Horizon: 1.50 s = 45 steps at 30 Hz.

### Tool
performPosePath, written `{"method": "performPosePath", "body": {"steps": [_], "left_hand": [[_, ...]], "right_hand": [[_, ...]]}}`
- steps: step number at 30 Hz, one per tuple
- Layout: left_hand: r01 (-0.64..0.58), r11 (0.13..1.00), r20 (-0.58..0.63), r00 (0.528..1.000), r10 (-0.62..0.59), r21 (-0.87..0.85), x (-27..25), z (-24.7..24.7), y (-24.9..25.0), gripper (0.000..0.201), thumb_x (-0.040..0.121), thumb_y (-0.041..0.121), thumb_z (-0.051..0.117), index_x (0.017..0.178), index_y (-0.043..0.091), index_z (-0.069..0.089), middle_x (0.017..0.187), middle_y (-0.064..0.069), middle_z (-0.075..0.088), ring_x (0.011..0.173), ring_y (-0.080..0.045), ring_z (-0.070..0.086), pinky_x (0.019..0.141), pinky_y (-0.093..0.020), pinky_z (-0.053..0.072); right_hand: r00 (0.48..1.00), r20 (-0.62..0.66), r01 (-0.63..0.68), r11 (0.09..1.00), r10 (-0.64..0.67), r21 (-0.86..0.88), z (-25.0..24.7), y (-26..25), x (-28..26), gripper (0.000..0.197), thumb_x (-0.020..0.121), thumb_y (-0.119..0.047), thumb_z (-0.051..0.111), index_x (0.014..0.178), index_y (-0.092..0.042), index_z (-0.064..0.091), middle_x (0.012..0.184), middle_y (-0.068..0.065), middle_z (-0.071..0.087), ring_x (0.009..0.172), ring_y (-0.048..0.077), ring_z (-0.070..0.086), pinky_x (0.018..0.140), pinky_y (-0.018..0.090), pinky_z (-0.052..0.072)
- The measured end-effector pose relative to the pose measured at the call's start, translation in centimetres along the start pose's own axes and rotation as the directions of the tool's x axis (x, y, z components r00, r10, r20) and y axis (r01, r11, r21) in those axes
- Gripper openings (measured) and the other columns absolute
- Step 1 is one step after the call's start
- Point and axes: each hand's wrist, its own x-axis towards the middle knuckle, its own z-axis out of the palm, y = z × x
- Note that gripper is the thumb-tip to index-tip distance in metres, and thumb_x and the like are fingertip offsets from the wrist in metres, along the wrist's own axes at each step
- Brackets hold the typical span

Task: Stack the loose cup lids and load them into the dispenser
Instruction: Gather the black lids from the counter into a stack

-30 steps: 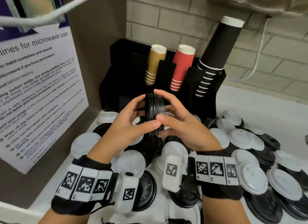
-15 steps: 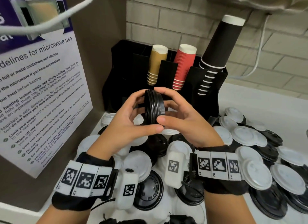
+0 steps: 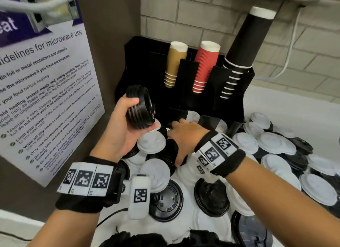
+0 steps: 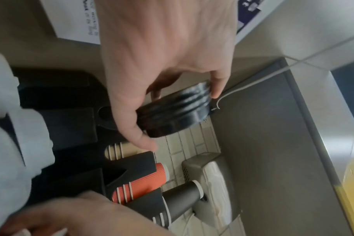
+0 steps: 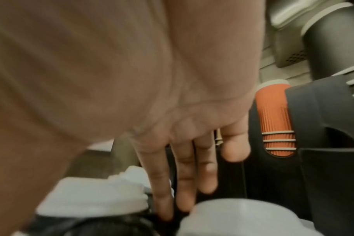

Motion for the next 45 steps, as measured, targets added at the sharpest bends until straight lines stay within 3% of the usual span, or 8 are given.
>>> {"method": "performPosePath", "body": {"steps": [8, 13, 18, 25, 32, 36, 40, 45], "left_hand": [[0.080, 0.991, -0.111, 0.990, -0.092, -0.110, 0.2, -0.6, -0.3, 0.047, 0.073, 0.048, 0.060, 0.102, 0.011, 0.067, 0.101, -0.013, 0.071, 0.098, -0.035, 0.070, 0.067, -0.038, 0.058], [0.065, 0.986, -0.142, 0.986, -0.087, -0.154, 0.3, -0.8, -0.5, 0.043, 0.071, 0.039, 0.067, 0.104, 0.012, 0.061, 0.108, -0.013, 0.062, 0.107, -0.038, 0.064, 0.072, -0.044, 0.059], [0.060, 0.989, -0.133, 0.988, -0.079, -0.137, 0.6, -0.7, -1.1, 0.039, 0.074, 0.039, 0.064, 0.102, 0.013, 0.059, 0.104, -0.011, 0.061, 0.106, -0.035, 0.060, 0.072, -0.043, 0.060], [0.058, 0.994, -0.120, 0.990, -0.069, -0.095, 1.1, -0.9, -1.3, 0.034, 0.071, 0.044, 0.065, 0.092, 0.018, 0.067, 0.095, -0.005, 0.066, 0.103, -0.028, 0.061, 0.071, -0.037, 0.059], [0.032, 0.999, -0.025, 0.999, -0.031, 0.004, 0.9, -0.5, -1.3, 0.027, 0.080, 0.042, 0.058, 0.066, 0.026, 0.073, 0.077, 0.001, 0.064, 0.078, -0.017, 0.060, 0.071, -0.031, 0.048], [0.036, 0.998, 0.062, 0.997, -0.040, 0.060, 0.5, 0.2, -1.6, 0.028, 0.086, 0.040, 0.054, 0.090, 0.024, 0.077, 0.096, -0.002, 0.073, 0.090, -0.016, 0.069, 0.084, -0.036, 0.052], [0.071, 0.994, 0.047, 0.996, -0.075, 0.086, 0.2, 0.8, -1.4, 0.060, 0.081, 0.044, 0.059, 0.131, 0.010, 0.057, 0.126, -0.014, 0.066, 0.116, -0.026, 0.064, 0.091, -0.039, 0.055], [0.056, 0.994, 0.024, 0.998, -0.059, 0.095, 0.1, 1.1, -1.2, 0.065, 0.084, 0.047, 0.053, 0.138, 0.011, 0.051, 0.130, -0.016, 0.062, 0.120, -0.030, 0.061, 0.104, -0.051, 0.042]], "right_hand": [[0.998, -0.060, 0.023, 0.995, -0.018, 0.092, -0.1, 1.1, 0.5, 0.085, 0.065, -0.054, 0.079, 0.134, -0.019, 0.045, 0.129, 0.002, 0.040, 0.120, 0.023, 0.034, 0.090, 0.035, 0.038], [0.977, -0.214, 0.082, 0.885, 0.020, 0.458, -0.4, 3.5, -0.1, 0.064, 0.068, -0.037, 0.080, 0.120, -0.020, 0.047, 0.114, -0.002, 0.059, 0.112, 0.020, 0.049, 0.088, 0.034, 0.042], [1.000, -0.023, 0.010, 0.961, -0.004, 0.277, 0.8, 2.6, 0.7, 0.106, 0.057, -0.056, 0.084, 0.143, -0.033, 0.025, 0.137, 0.001, 0.042, 0.128, 0.026, 0.030, 0.107, 0.048, 0.030], [0.994, -0.095, 0.074, 0.966, -0.052, 0.249, 1.6, 1.6, 1.4, 0.089, 0.065, -0.047, 0.078, 0.137, -0.024, 0.031, 0.118, -0.002, 0.053, 0.115, 0.022, 0.032, 0.088, 0.041, 0.023], [0.926, -0.376, 0.253, 0.680, 0.036, 0.688, -0.9, 5.2, -1.1, 0.076, 0.068, -0.019, 0.081, 0.127, -0.024, 0.033, 0.111, 0.005, 0.053, 0.096, 0.024, 0.058, 0.077, 0.035, 0.053], [0.866, -0.499, 0.466, 0.349, 0.006, 0.813, -1.7, 4.1, -2.3, 0.071, 0.073, -0.003, 0.078, 0.126, -0.025, 0.035, 0.116, 0.005, 0.054, 0.097, 0.016, 0.063, 0.073, 0.025, 0.056], [0.814, -0.581, 0.559, 0.313, -0.029, 0.768, -2.1, 2.4, -2.4, 0.070, 0.071, -0.002, 0.078, 0.127, -0.023, 0.043, 0.115, -0.001, 0.052, 0.098, 0.007, 0.061, 0.072, 0.016, 0.050], [0.782, -0.622, 0.589, 0.296, 0.022, 0.752, -2.1, 1.4, -2.4, 0.069, 0.070, -0.003, 0.081, 0.127, -0.018, 0.044, 0.111, -0.001, 0.051, 0.098, 0.018, 0.062, 0.071, 0.023, 0.054]]}}
